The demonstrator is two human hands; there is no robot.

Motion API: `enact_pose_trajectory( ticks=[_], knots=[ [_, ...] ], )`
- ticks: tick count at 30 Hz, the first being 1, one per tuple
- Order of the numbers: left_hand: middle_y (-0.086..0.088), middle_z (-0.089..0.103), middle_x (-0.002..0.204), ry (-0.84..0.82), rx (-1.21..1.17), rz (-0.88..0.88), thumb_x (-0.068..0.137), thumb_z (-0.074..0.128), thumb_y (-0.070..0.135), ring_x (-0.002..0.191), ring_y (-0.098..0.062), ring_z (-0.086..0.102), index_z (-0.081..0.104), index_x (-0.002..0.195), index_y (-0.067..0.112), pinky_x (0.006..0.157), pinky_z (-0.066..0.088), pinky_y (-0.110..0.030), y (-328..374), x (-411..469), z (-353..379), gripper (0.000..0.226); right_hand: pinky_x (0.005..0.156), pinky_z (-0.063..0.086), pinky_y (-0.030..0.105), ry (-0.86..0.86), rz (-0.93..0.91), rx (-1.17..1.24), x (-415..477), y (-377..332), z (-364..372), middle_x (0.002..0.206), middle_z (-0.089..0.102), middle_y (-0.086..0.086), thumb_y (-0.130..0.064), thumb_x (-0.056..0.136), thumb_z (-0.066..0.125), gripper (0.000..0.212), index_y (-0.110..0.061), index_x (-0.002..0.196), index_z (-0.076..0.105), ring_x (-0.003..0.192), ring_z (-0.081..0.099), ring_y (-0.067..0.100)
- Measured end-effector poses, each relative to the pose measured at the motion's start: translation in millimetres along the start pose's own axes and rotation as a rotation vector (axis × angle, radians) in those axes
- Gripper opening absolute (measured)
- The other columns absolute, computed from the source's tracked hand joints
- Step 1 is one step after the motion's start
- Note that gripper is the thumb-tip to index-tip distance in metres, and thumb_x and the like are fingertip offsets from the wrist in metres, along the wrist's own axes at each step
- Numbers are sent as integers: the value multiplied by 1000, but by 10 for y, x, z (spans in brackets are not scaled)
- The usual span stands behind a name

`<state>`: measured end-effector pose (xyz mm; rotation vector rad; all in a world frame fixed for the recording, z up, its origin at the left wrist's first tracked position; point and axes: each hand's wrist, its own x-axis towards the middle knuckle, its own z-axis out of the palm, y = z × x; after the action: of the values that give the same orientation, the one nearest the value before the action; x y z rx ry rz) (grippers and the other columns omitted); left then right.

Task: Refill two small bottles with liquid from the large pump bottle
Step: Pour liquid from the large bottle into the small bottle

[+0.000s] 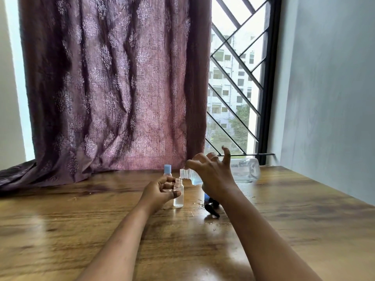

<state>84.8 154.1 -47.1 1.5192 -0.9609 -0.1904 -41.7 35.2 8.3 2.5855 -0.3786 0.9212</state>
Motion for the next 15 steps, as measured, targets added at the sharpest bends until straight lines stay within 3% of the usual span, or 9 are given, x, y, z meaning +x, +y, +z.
enact_pose_trajectory(
  ticks=[6,10,15],
  knots=[
    [15,68,63,9,-4,-10,73,74,-2,60,12,61,60,83,32,71,48,-17,-49,26,-5,38,101,-4,50,2,-5,0,-3,0,0,130,48,-11,5,67,56,67,-42,113,47,121,46,23],
    [10,68,73,11,-6,-13,72,75,0,69,0,63,61,85,32,74,50,-20,-81,48,-12,38,101,-5,50,-1,-4,1,-3,-1,6,129,48,-11,6,67,55,66,-42,113,47,121,46,23],
    [3,67,81,-10,-18,-13,73,74,-1,75,-9,63,61,89,27,68,51,-13,-76,47,-13,34,102,-6,51,-7,-6,-5,0,0,25,127,48,-12,4,67,55,67,-42,113,45,120,46,22]
  ],
)
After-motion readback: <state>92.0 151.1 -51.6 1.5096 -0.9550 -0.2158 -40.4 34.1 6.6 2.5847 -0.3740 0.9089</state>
